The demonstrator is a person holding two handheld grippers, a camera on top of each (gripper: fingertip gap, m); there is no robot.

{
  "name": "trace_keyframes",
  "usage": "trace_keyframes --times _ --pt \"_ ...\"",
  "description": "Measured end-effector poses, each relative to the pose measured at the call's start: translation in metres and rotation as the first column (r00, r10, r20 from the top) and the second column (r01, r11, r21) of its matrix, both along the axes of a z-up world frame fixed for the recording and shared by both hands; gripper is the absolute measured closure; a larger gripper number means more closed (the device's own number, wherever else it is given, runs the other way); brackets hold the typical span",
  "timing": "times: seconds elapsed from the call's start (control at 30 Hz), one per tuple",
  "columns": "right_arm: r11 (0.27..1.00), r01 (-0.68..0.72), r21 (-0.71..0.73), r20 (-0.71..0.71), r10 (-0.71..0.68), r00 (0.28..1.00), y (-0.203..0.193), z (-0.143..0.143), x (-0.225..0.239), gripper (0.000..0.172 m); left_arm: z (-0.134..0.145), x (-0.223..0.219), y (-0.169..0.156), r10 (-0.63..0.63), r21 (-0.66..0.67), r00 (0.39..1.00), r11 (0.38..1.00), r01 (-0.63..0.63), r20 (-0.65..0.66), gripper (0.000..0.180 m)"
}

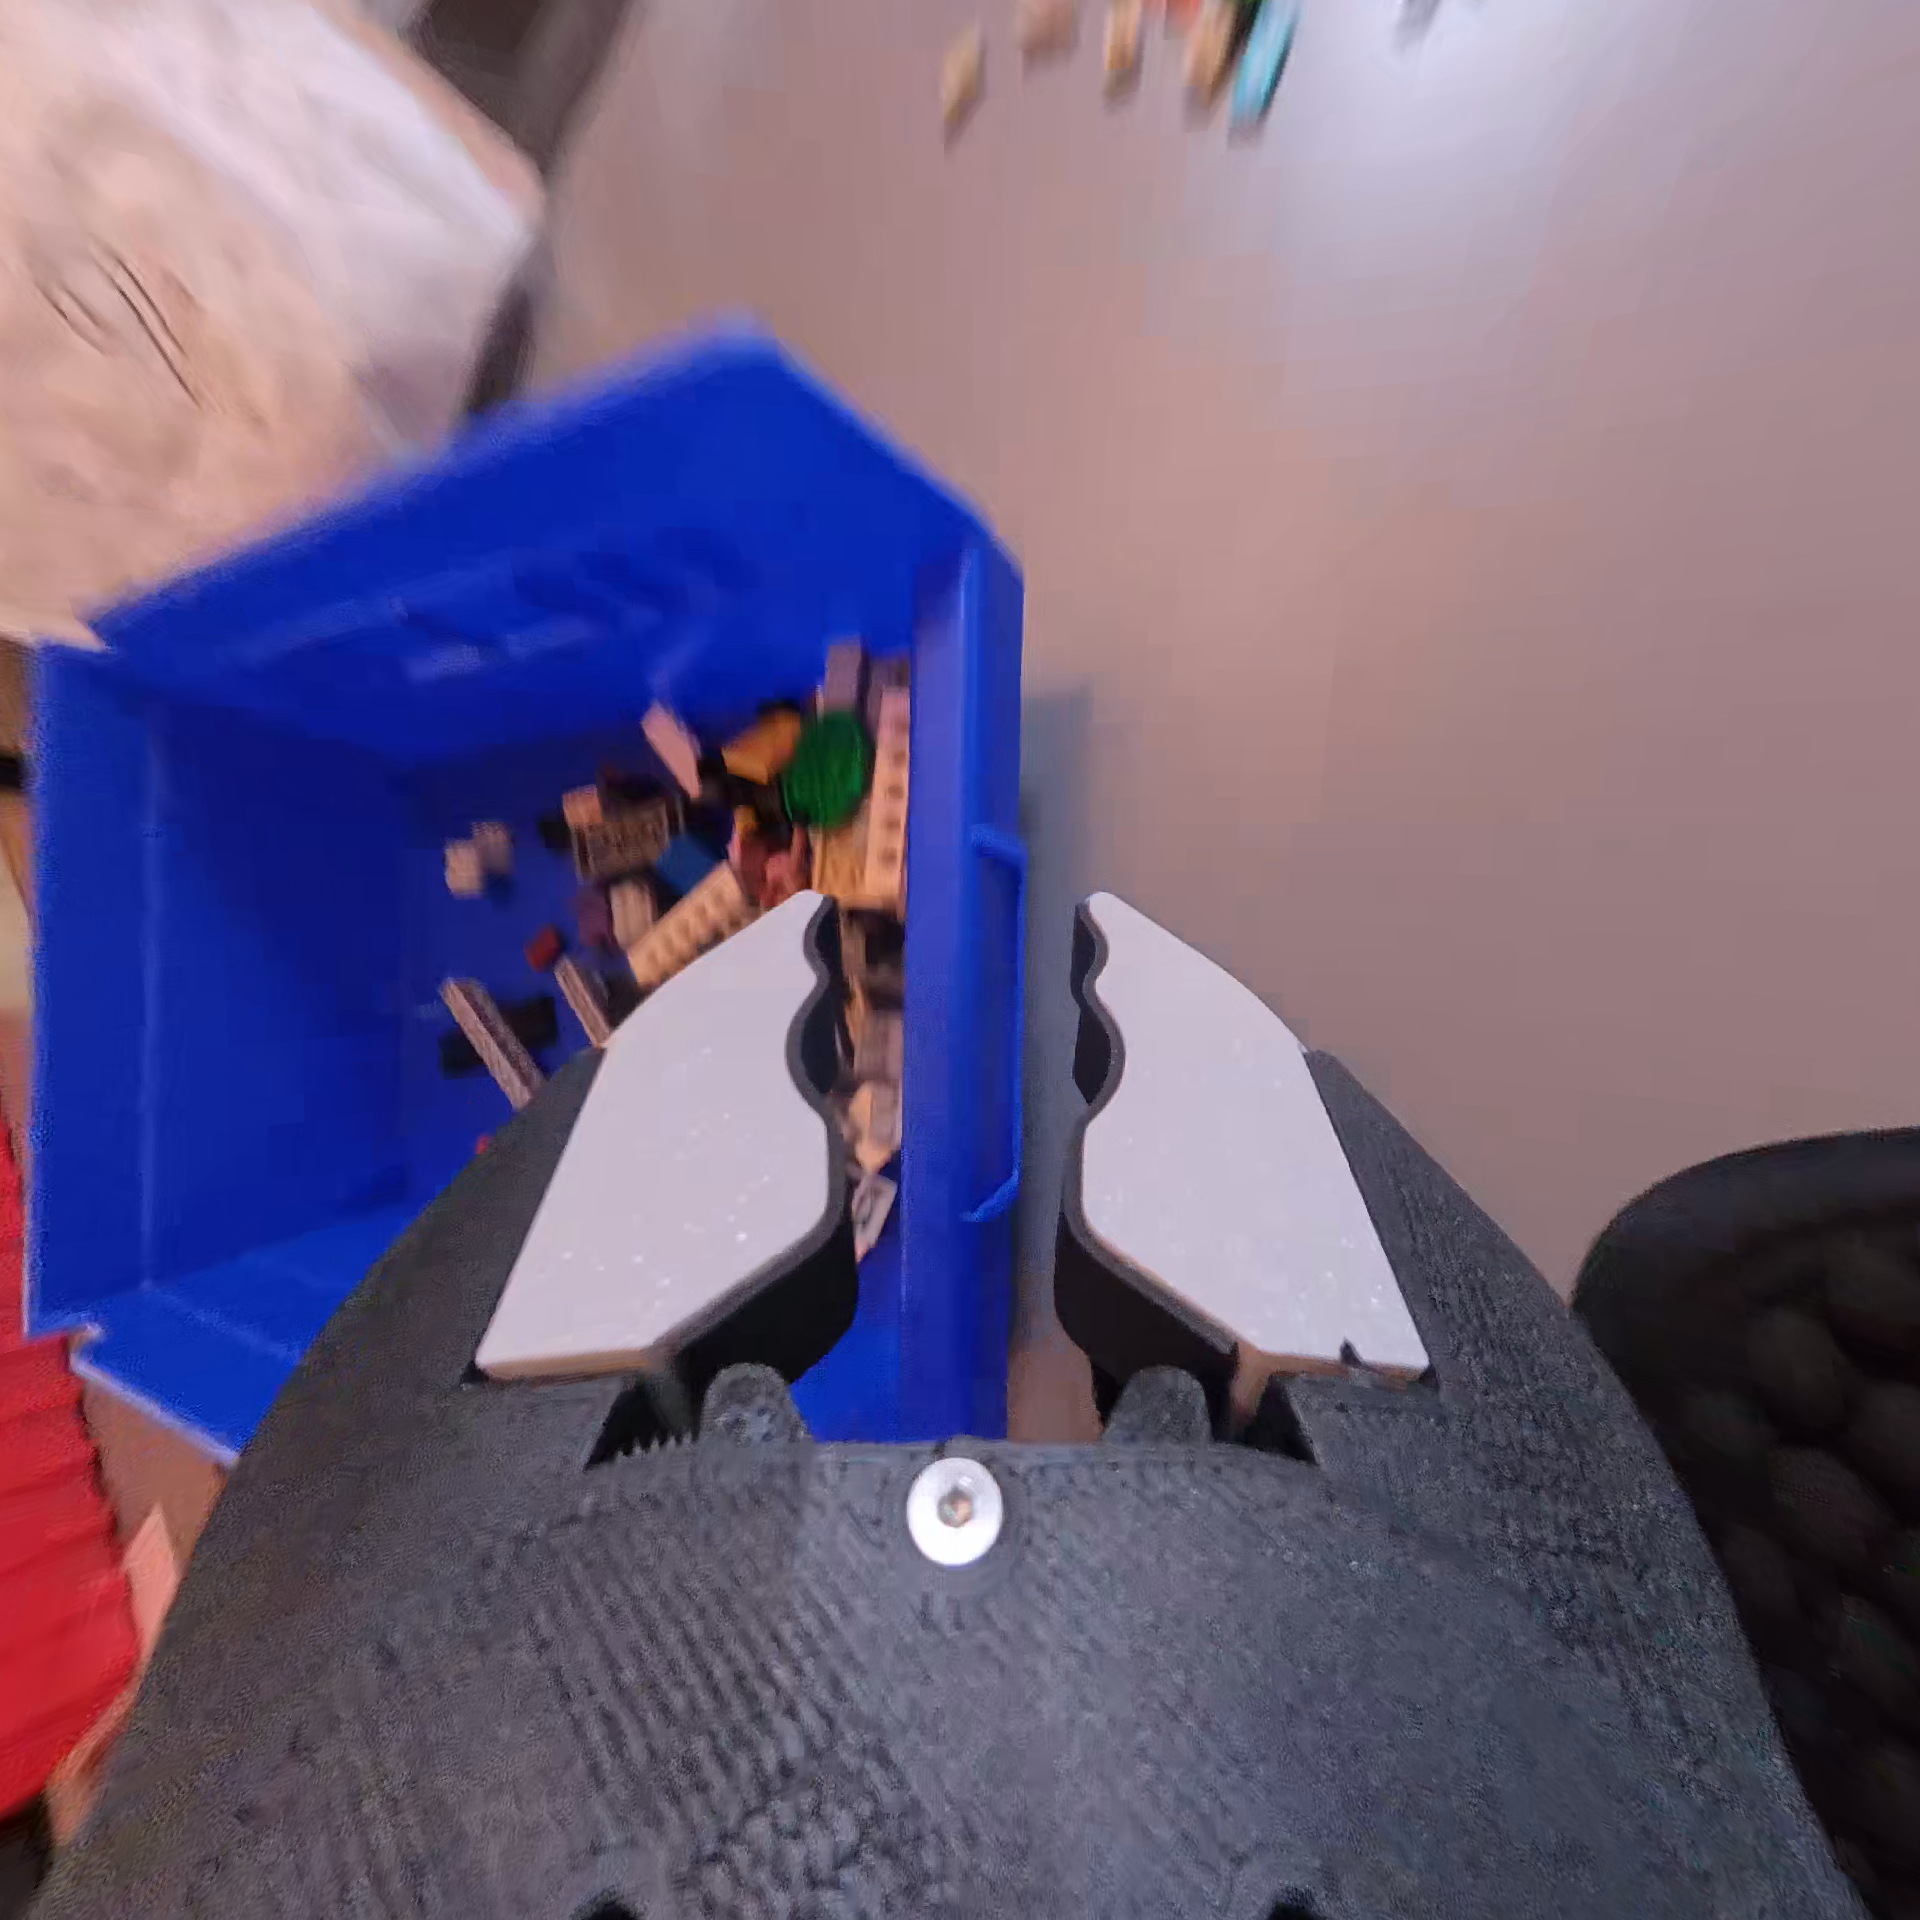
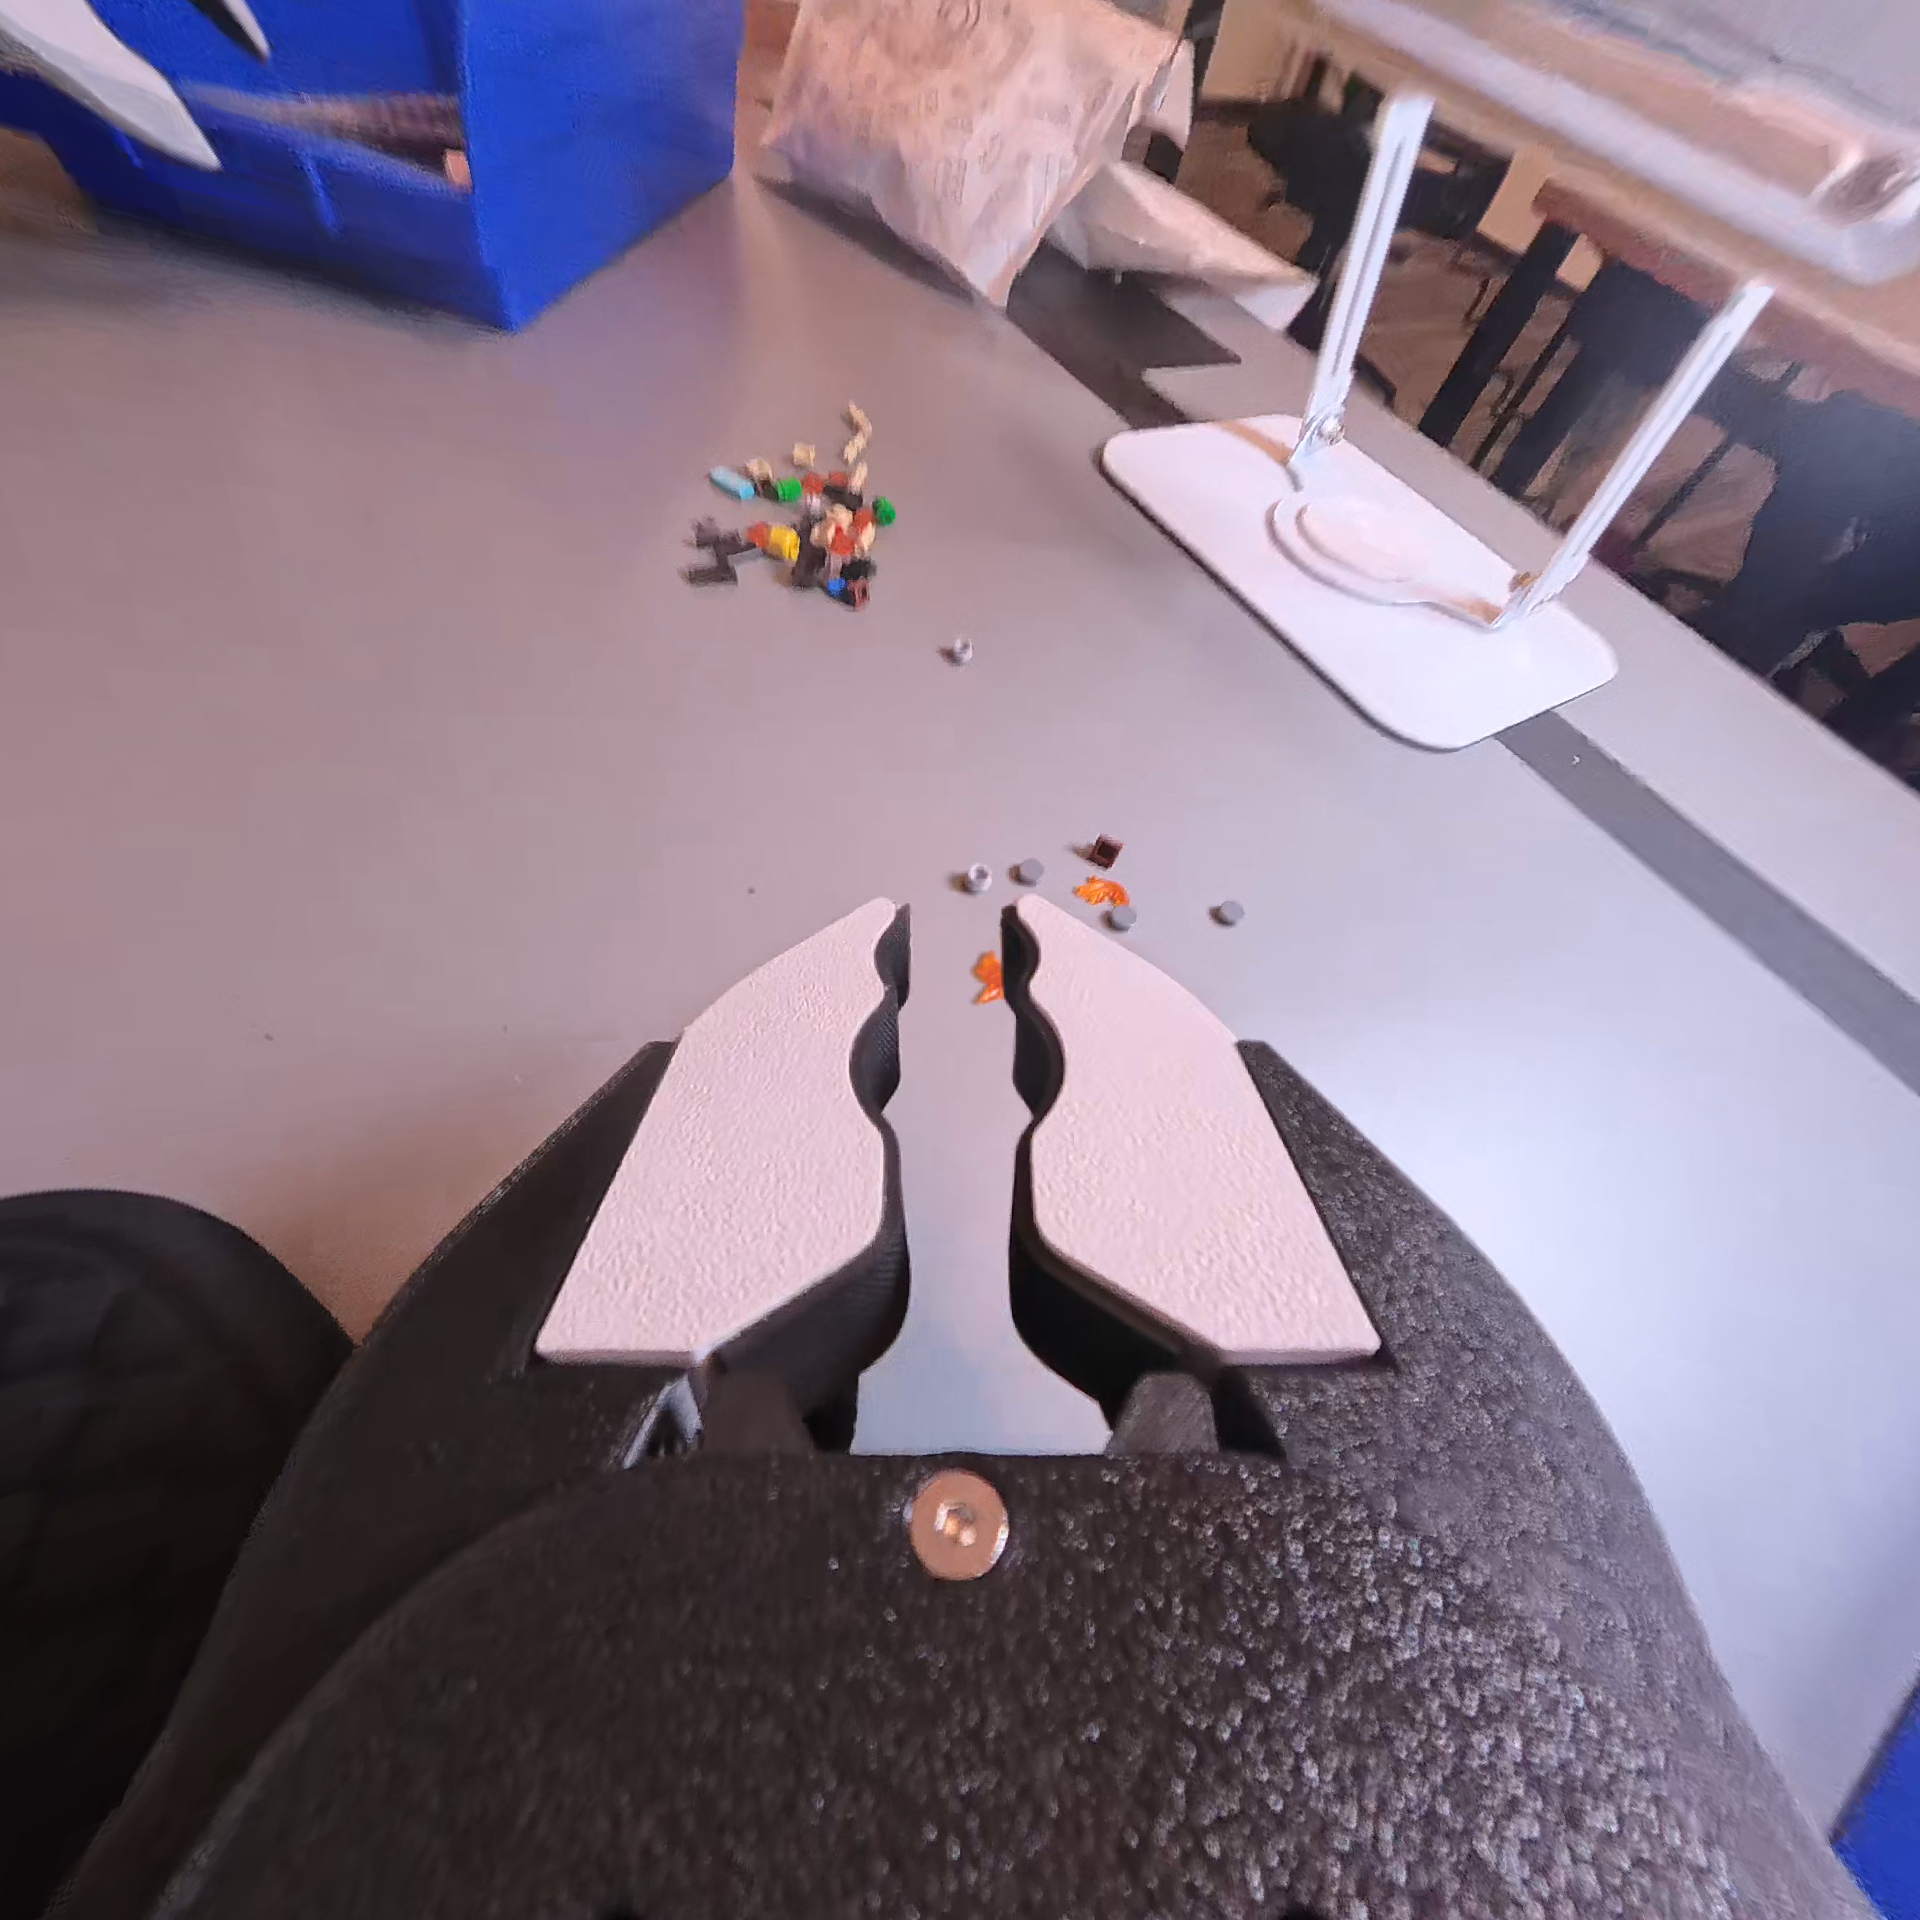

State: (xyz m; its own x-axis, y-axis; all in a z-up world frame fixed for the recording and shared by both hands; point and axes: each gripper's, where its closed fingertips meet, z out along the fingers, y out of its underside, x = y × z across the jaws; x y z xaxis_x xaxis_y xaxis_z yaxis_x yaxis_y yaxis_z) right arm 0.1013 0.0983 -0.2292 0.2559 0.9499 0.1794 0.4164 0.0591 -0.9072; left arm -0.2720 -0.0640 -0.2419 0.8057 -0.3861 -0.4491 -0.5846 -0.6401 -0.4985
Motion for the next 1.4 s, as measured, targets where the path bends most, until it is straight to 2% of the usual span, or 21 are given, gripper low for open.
trace_keyframes --times 0.07,0.13,0.17,0.23,0.3,0.37,0.43,0.5,0.6,0.67,0.73,0.77,0.83,0.9,1.0,1.07,1.17,1.23,1.37,1.4 --pt "0.999 0.022 -0.028 -0.143 -0.026 0.989 0.009 0.041 0.016 0.154 0.035 0.036 0.011 -0.128 0.178 0.987 0.978 0.109 0.102 0.138" --pt "0.986 0.083 -0.142 -0.333 -0.126 0.934 0.035 0.092 0.053 0.154 0.062 0.072 0.018 -0.267 0.313 0.946 0.928 0.201 0.186 0.142" --pt "0.966 0.144 -0.215 -0.377 -0.219 0.9 0.056 0.11 0.079 0.155 0.071 0.085 0.021 -0.319 0.359 0.921 0.906 0.226 0.224 0.144" --pt "0.897 0.308 -0.317 -0.338 -0.411 0.847 0.107 0.121 0.134 0.155 0.077 0.107 0.029 -0.394 0.393 0.873 0.88 0.267 0.289 0.144" --pt "0.789 0.547 -0.279 -0.164 -0.6 0.783 0.17 0.102 0.191 0.152 0.074 0.128 0.038 -0.456 0.406 0.83 0.858 0.314 0.322 0.144" --pt "0.66 0.697 -0.28 0.065 -0.711 0.7 0.221 0.059 0.236 0.144 0.066 0.148 0.049 -0.506 0.406 0.791 0.84 0.36 0.346 0.145" --pt "0.575 0.716 -0.396 0.221 -0.697 0.682 0.247 0.015 0.247 0.132 0.052 0.167 0.061 -0.537 0.397 0.757 0.829 0.393 0.373 0.147" --pt "0.529 0.748 -0.401 0.322 -0.683 0.656 0.264 -0.016 0.251 0.131 0.037 0.181 0.074 -0.552 0.399 0.728 0.824 0.402 0.406 0.149" --pt "0.463 0.782 -0.416 0.423 -0.663 0.618 0.279 -0.048 0.248 0.127 0.014 0.197 0.081 -0.553 0.388 0.671 0.831 0.399 0.495 0.151" --pt "0.433 0.777 -0.457 0.451 -0.64 0.622 0.282 -0.062 0.242 0.132 -0.001 0.199 0.081 -0.547 0.374 0.665 0.836 0.401 0.509 0.153" --pt "0.459 0.75 -0.477 0.428 -0.623 0.654 0.283 -0.064 0.234 0.172 -0.01 0.201 0.077 -0.55 0.362 0.653 0.835 0.415 0.52 0.154" --pt "0.487 0.737 -0.469 0.386 -0.637 0.667 0.286 -0.057 0.23 0.172 -0.012 0.201 0.077 -0.548 0.358 0.65 0.837 0.414 0.527 0.155" --pt "0.588 0.709 -0.39 0.232 -0.682 0.693 0.293 -0.022 0.221 0.172 -0.014 0.201 0.077 -0.542 0.355 0.644 0.84 0.41 0.54 0.156" --pt "0.69 0.699 -0.19 0.071 -0.7 0.71 0.29 0.028 0.213 0.172 -0.015 0.201 0.079 -0.536 0.355 0.629 0.844 0.401 0.563 0.157" --pt "0.798 0.594 0.101 -0.063 -0.591 0.805 0.252 0.095 0.176 0.172 -0.014 0.203 0.083 -0.53 0.359 0.613 0.848 0.39 0.586 0.157" --pt "0.821 0.528 0.214 -0.064 -0.528 0.847 0.219 0.12 0.149 0.172 -0.011 0.205 0.085 -0.535 0.372 0.602 0.845 0.385 0.592 0.158" --pt "0.833 0.484 0.267 -0.047 -0.49 0.87 0.186 0.132 0.125 0.172 -0.009 0.209 0.082 -0.546 0.375 0.592 0.838 0.398 0.592 0.158" --pt "0.832 0.491 0.258 -0.081 -0.488 0.869 0.181 0.132 0.124 0.172 -0.007 0.211 0.077 -0.565 0.39 0.599 0.825 0.409 0.568 0.158" --pt "0.775 0.602 0.193 -0.15 -0.583 0.799 0.203 0.114 0.152 0.171 -0.005 0.213 0.07 -0.587 0.41 0.61 0.809 0.421 0.532 0.16" --pt "0.761 0.632 0.143 -0.137 -0.618 0.774 0.214 0.102 0.162 0.164 -0.006 0.212 0.069 -0.589 0.41 0.613 0.808 0.424 0.526 0.161"
